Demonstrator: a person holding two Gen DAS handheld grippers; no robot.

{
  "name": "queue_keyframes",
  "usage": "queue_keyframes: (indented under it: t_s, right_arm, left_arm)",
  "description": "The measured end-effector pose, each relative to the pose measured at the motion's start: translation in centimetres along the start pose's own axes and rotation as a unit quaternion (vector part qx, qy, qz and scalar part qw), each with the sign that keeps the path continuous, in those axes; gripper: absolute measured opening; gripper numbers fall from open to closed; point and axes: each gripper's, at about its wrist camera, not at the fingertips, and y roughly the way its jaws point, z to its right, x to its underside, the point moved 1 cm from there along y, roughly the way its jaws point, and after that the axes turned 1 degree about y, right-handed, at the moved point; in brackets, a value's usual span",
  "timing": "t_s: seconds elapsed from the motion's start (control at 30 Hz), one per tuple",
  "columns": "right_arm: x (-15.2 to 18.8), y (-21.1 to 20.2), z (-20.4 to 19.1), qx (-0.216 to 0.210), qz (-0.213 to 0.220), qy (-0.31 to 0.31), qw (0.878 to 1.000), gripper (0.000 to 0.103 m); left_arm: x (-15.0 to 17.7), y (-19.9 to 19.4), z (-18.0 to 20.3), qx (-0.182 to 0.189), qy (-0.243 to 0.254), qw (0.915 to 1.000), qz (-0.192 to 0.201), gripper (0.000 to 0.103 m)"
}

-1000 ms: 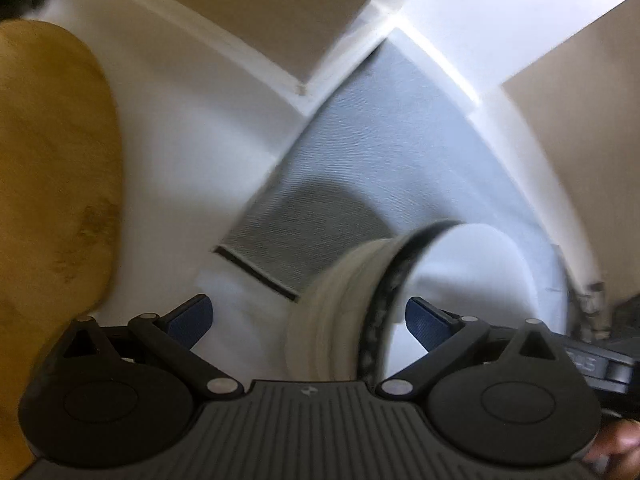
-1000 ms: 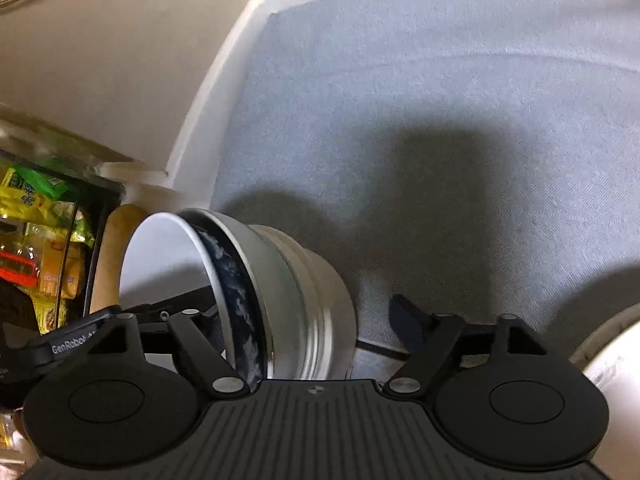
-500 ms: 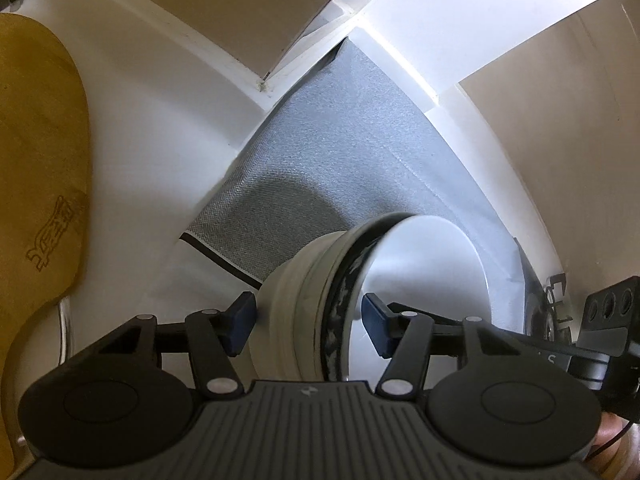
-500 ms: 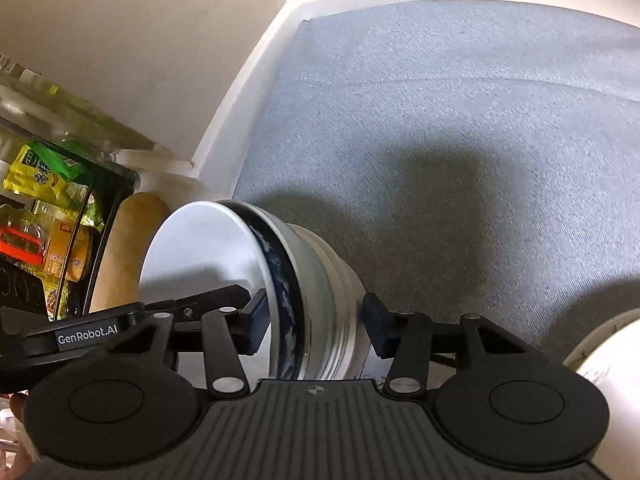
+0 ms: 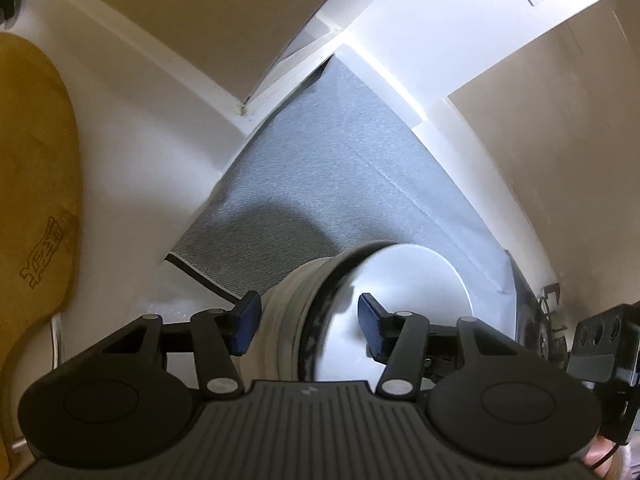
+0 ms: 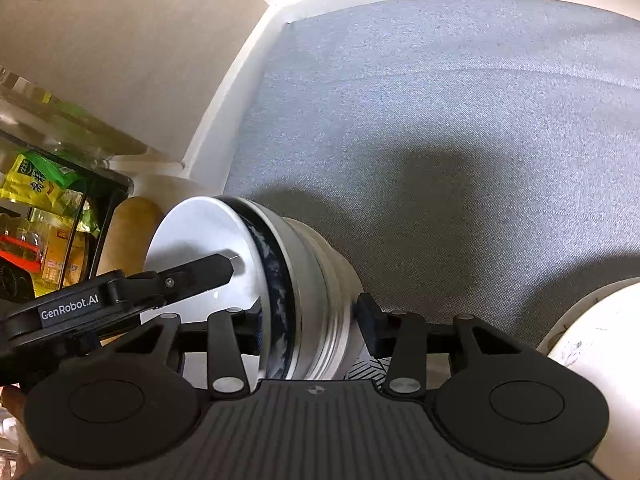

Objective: Organize plates and bowls
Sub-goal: 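Lift the bowl stack and carry it to the plate stack by the stove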

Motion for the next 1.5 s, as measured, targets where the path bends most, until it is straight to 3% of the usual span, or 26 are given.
queue_keyframes:
  t_s: [0.1, 0.2, 0.23, 0.33, 0.47, 0.67, 1.1, 1.5]
  right_arm:
    - [0.1, 0.2, 0.5, -0.007, -0.007, 0.009, 1.000, 0.053]
    - [0.5, 1.2, 1.5, -0.023, -0.025, 0.030, 0.999, 0.069]
    - [0.8, 1.5, 1.6, -0.035, -0.026, 0.039, 0.998, 0.067]
    - [0.9, 1.5, 1.0, -0.027, -0.014, 0.033, 0.999, 0.067]
    - [1.0, 1.1, 0.5, -0.017, -0.011, 0.035, 0.999, 0.066]
    - [0.6, 0.5, 0.1, -0.006, 0.002, 0.040, 0.999, 0.063]
    - [0.7, -1.7, 0.3, -0.004, 0.025, 0.032, 0.999, 0.062]
    - [1.1, -7.4, 1.5, 0.005, 0.084, 0.041, 0.996, 0.062]
  left_arm:
    - [-0.1, 1.0, -0.3, 0.003, -0.007, 0.9999, -0.013, 0.059]
    - [-0.2, 2.1, -1.2, 0.023, -0.014, 0.9990, -0.035, 0.075]
    - [-0.2, 2.4, -1.4, 0.036, -0.023, 0.9985, -0.036, 0.079]
    - [0.1, 2.1, -1.2, 0.038, -0.020, 0.9987, -0.027, 0.078]
    - [0.4, 1.7, -2.4, 0.066, -0.059, 0.9954, -0.036, 0.078]
    - [0.9, 1.5, -1.9, 0.066, -0.065, 0.9950, -0.038, 0.078]
    - [0.8, 1.6, -0.3, 0.079, -0.051, 0.9952, -0.027, 0.078]
    - [0.0, 2.1, 5.8, 0.101, -0.003, 0.9943, -0.035, 0.079]
